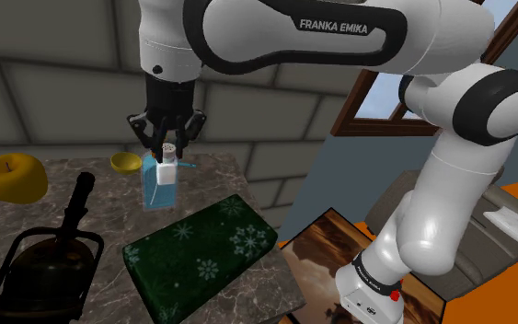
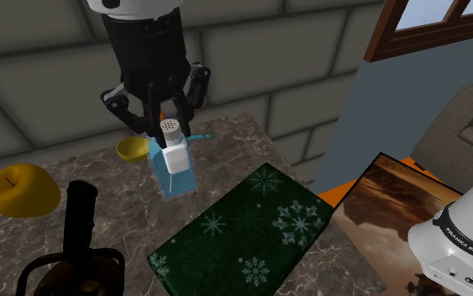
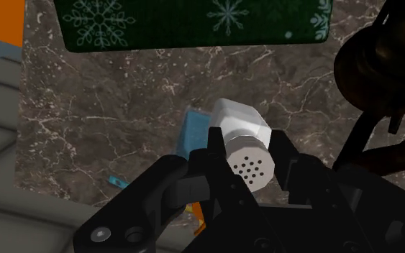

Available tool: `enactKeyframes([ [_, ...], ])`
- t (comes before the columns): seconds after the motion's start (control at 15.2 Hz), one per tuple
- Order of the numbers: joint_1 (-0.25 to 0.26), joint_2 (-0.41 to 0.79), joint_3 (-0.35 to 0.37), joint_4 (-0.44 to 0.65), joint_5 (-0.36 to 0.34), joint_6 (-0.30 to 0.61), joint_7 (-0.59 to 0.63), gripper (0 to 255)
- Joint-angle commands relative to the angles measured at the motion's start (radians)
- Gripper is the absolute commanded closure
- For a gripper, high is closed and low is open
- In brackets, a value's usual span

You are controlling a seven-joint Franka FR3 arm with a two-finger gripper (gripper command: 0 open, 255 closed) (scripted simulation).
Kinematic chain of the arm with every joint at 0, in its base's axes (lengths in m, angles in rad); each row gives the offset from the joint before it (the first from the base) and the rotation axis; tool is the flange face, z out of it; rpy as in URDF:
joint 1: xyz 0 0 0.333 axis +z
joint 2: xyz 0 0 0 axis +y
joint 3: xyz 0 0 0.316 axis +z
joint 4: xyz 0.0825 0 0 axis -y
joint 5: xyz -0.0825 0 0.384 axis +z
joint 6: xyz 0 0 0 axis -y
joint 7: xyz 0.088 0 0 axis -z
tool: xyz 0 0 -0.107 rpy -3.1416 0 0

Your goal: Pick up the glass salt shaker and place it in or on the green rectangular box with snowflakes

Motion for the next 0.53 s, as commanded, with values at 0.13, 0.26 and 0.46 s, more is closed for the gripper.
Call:
enactKeyframes([
  [0.13, -0.023, -0.162, 0.016, -0.149, 0.088, 0.013, -0.010, 255],
  [0.26, -0.027, -0.244, 0.018, -0.217, 0.134, 0.012, -0.019, 255],
  [0.46, -0.020, -0.364, 0.014, -0.305, 0.201, 0.000, -0.031, 255],
])
